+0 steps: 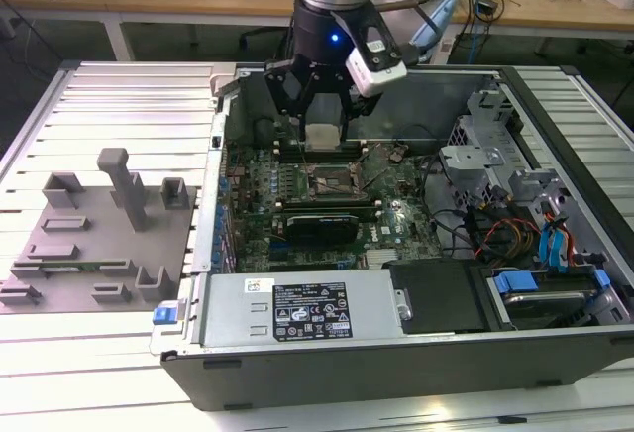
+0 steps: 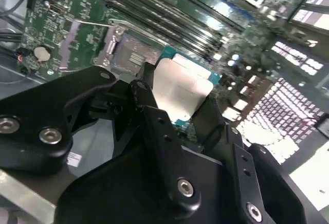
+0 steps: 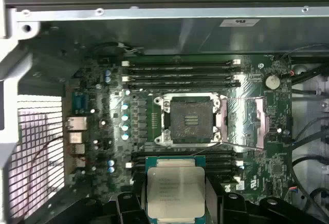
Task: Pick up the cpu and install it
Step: 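Pick up the cpu and move it towards the insertion slot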
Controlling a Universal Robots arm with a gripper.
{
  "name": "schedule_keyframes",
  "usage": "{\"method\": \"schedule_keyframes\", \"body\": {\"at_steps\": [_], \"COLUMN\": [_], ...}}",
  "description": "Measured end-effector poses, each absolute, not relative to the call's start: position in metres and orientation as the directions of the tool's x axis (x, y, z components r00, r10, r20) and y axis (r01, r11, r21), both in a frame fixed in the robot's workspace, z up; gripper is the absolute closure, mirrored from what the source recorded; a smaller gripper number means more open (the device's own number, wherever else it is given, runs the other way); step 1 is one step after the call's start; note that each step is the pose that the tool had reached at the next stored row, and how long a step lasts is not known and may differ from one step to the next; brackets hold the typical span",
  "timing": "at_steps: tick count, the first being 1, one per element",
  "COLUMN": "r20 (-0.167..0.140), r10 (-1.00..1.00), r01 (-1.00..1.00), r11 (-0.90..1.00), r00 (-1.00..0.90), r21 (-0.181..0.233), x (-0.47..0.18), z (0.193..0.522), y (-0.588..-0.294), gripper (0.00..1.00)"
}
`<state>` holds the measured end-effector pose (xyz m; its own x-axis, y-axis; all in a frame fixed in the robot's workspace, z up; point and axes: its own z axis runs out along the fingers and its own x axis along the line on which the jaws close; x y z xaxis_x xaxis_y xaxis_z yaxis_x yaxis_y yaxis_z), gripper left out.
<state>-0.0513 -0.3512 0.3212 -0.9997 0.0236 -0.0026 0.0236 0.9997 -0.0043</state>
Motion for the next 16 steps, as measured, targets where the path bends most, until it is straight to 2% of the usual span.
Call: {"method": "schedule_keyframes", "body": {"at_steps": [8, 16], "r20": [0.002, 0.003], "r10": [0.024, 0.023], "r01": [0.024, 0.023], "r11": [1.000, 1.000], "r00": [-1.000, -1.000], "r21": [-0.004, -0.004], "x": [-0.022, -0.023], "z": [0.300, 0.279], "y": [-0.338, -0.334], "gripper": [0.45, 0.45]}}
